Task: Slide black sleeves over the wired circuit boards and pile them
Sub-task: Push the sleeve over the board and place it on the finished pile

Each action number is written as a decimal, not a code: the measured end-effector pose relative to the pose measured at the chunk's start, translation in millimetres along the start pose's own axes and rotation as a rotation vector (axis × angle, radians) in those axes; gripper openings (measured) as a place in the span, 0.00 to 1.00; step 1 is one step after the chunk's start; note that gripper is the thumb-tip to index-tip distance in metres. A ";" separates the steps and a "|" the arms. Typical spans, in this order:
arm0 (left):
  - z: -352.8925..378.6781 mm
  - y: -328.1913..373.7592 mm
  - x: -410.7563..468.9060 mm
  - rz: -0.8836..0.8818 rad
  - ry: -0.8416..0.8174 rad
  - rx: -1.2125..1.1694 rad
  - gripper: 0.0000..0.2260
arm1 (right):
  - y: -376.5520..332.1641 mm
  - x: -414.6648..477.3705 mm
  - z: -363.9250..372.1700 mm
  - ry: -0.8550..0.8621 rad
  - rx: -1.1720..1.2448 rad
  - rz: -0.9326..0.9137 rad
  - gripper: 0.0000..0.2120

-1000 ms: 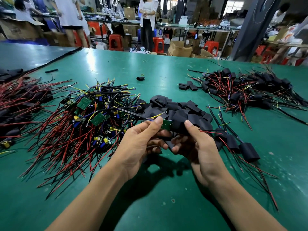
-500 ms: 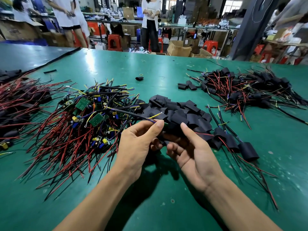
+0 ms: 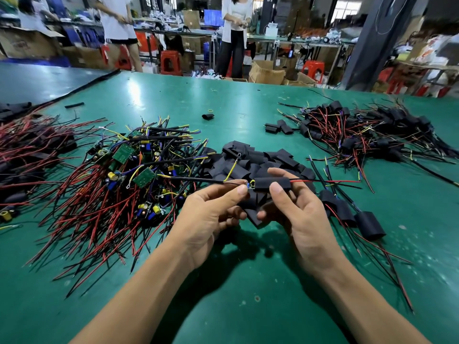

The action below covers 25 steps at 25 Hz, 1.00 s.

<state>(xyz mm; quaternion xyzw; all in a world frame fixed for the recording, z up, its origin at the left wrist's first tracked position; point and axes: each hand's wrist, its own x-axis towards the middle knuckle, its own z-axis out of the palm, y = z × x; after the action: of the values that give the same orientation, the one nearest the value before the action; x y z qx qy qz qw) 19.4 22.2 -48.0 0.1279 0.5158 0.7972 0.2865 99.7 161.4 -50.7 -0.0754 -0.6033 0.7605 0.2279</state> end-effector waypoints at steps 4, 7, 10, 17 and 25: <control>1.0 -3.1 -0.7 0.018 0.017 0.012 0.16 | 0.7 1.3 -3.0 -0.027 -0.039 -0.047 0.14; 1.6 -3.5 -0.9 0.018 0.009 0.003 0.16 | 3.5 1.5 -4.4 -0.050 -0.112 -0.087 0.18; 1.0 -1.6 -1.4 0.011 0.008 -0.001 0.16 | 3.5 2.2 -3.8 -0.064 -0.081 -0.083 0.21; -0.1 1.2 -3.4 0.008 -0.037 0.031 0.13 | 0.0 1.6 -6.4 -0.083 -0.073 -0.076 0.20; -2.0 1.9 -4.1 0.020 -0.043 0.037 0.11 | 4.5 -1.2 -2.6 -0.107 -0.104 -0.045 0.17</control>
<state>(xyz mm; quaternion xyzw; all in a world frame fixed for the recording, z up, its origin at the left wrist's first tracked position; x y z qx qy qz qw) 21.1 17.7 -46.8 0.1553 0.5227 0.7875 0.2872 100.6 162.4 -55.8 -0.0325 -0.6549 0.7258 0.2081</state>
